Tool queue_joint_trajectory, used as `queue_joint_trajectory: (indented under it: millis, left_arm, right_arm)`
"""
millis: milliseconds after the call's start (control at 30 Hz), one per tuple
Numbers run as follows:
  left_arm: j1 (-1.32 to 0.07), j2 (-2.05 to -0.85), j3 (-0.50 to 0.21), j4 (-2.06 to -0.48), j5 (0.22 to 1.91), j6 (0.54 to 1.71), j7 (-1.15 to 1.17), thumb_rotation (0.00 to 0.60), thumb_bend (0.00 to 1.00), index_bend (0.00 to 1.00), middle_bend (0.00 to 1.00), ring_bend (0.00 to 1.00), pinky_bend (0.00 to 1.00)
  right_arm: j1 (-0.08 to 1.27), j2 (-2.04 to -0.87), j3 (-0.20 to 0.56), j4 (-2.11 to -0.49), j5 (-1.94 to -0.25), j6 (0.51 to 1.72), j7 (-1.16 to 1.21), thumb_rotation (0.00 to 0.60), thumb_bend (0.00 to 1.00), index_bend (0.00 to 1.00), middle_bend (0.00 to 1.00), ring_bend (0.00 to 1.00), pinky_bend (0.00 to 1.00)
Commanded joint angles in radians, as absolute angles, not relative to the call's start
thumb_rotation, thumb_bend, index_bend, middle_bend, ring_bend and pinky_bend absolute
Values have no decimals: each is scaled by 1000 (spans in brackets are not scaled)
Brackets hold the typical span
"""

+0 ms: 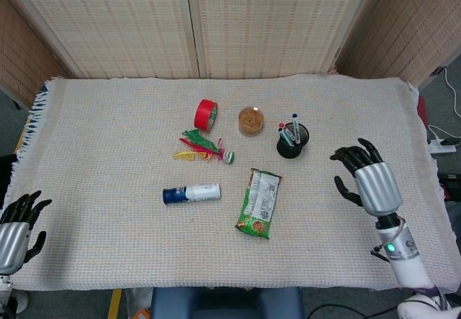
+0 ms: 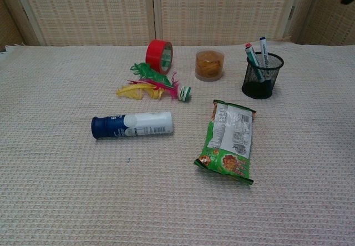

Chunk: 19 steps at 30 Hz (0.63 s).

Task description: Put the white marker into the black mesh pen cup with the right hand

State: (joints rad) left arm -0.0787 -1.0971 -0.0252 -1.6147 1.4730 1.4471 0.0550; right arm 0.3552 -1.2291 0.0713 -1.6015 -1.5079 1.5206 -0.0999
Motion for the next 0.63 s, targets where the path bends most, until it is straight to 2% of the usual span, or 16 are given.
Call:
queue_joint_trajectory:
  millis: [33,267,633]
  left_arm:
    - [-78,-1099,-25,-1615,1476,1452,59,600,417,195,32,0,107]
    - [-78,-1100,-25,-1616,1472,1452,71,600,417,195,32,0,107]
    - [-78,-1101,-23,-1620,1473,1452,83,600,417,194,32,0,107]
  right_arm:
    - [211,-1248,-16,-1504,-1517,1615,-10,600,327,363,289,253,145]
    - [134,-1347,-14,-1280,-1472,1615,163,600,327,377,289,256,144]
    - [117,-1344,17,-1258,-1498,1621,196,600,327,392,289,260,144]
